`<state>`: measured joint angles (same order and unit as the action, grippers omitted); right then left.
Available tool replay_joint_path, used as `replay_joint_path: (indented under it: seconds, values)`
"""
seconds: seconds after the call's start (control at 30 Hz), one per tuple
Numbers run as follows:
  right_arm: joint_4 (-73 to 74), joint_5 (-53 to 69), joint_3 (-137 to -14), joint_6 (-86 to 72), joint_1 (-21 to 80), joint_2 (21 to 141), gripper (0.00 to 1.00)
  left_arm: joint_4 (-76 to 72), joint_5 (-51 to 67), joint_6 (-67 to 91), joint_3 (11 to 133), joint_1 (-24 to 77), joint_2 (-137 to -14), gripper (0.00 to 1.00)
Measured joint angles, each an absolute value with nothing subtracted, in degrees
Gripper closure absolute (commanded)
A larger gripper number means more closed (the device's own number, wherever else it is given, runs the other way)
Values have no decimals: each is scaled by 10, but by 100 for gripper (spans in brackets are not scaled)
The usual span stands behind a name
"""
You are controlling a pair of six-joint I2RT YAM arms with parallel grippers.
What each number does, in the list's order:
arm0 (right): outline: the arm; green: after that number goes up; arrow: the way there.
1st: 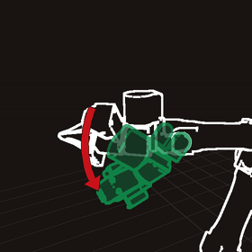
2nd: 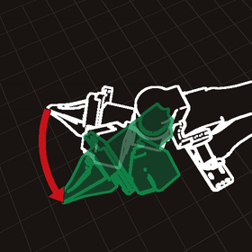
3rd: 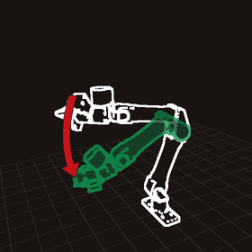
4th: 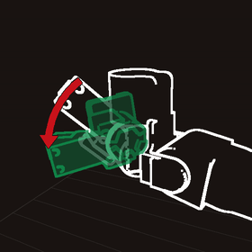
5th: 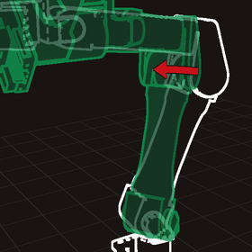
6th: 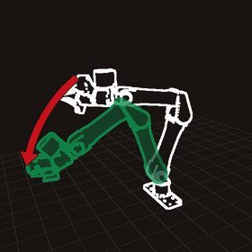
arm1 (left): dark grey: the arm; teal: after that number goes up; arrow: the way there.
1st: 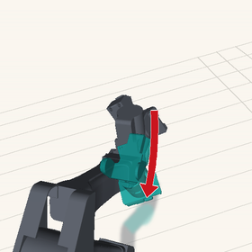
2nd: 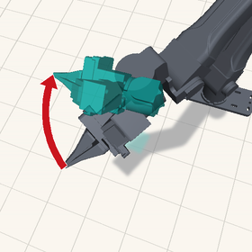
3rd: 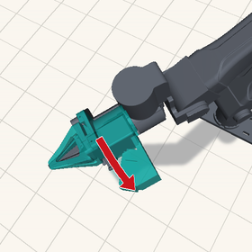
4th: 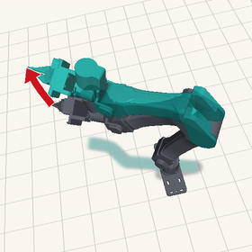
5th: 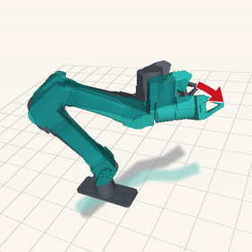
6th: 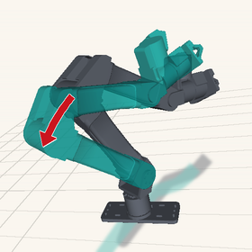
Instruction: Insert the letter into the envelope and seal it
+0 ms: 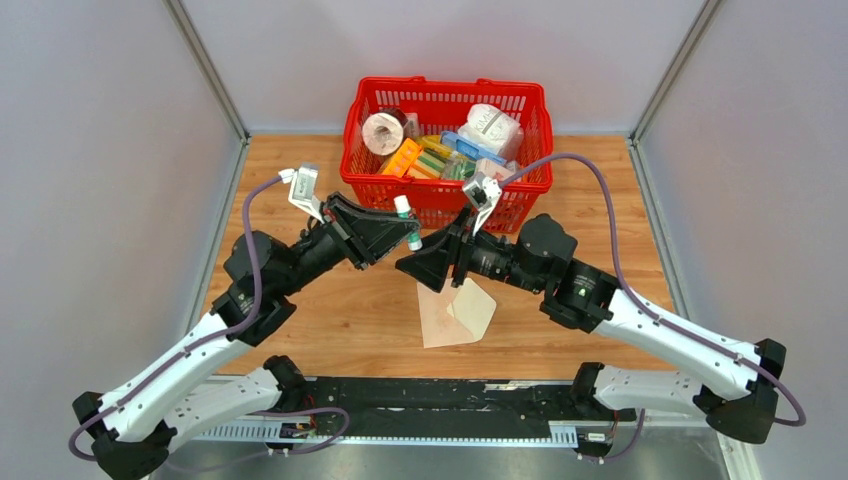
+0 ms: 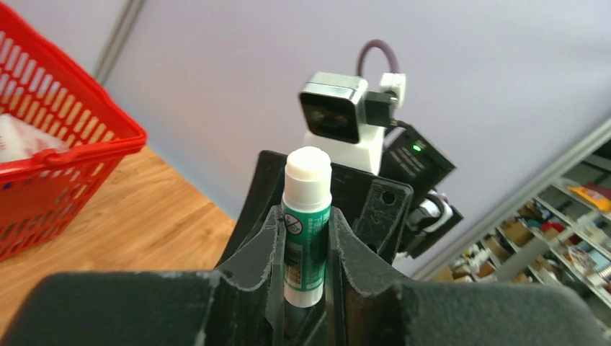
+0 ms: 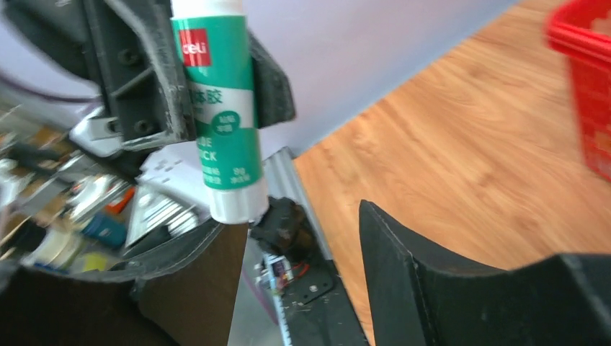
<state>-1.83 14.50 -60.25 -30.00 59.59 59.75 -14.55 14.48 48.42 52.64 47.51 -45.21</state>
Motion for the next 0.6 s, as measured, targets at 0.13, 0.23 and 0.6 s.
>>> replay_joint_path:
  seconds: [0.13,0.23,0.6]
  values:
    - [78,-20,-637,-257,640,599,35,-92,80,481,531,475,-440,100]
    - [121,-128,-662,-225,680,609,30,-62,37,481,537,475,-440,100]
    - [186,-361,-779,-122,754,729,35,-9,-26,492,552,475,-473,100]
